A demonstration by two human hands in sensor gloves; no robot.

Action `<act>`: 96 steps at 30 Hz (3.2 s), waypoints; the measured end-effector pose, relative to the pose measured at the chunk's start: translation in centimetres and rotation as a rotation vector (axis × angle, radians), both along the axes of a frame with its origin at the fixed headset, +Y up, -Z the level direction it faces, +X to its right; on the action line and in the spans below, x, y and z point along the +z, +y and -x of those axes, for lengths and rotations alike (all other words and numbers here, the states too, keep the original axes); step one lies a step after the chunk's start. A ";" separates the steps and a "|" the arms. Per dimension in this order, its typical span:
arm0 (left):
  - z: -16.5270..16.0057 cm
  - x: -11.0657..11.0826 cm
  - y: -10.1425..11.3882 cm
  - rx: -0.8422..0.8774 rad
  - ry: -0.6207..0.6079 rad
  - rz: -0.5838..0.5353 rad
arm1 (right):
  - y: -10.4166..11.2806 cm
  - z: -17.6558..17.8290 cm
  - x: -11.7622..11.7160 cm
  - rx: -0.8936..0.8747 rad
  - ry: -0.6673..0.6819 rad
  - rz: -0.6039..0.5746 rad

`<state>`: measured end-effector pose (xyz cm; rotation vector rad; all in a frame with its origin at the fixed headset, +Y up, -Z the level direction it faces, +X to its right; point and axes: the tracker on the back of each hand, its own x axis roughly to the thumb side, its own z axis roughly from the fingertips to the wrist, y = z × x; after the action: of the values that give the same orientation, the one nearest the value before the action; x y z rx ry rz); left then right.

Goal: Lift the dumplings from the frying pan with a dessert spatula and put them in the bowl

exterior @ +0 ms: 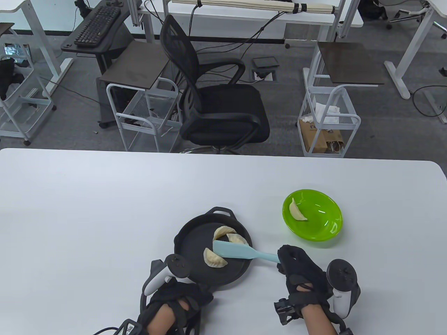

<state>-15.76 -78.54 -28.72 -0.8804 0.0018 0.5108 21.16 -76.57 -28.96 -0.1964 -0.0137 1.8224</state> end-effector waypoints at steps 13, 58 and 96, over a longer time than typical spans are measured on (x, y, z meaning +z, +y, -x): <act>0.0 0.0 0.0 0.000 0.000 0.000 | -2.0 0.6 -0.7 -0.155 0.097 0.152; 0.0 0.0 0.0 -0.002 0.003 -0.002 | -4.7 4.0 -1.0 -0.271 0.428 0.394; 0.0 0.0 0.0 -0.002 0.004 -0.003 | -3.1 3.7 -0.1 -0.465 0.328 0.311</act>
<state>-15.74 -78.59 -28.71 -0.8769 0.0052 0.5107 17.42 -79.71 -29.05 -0.1047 0.5092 1.3644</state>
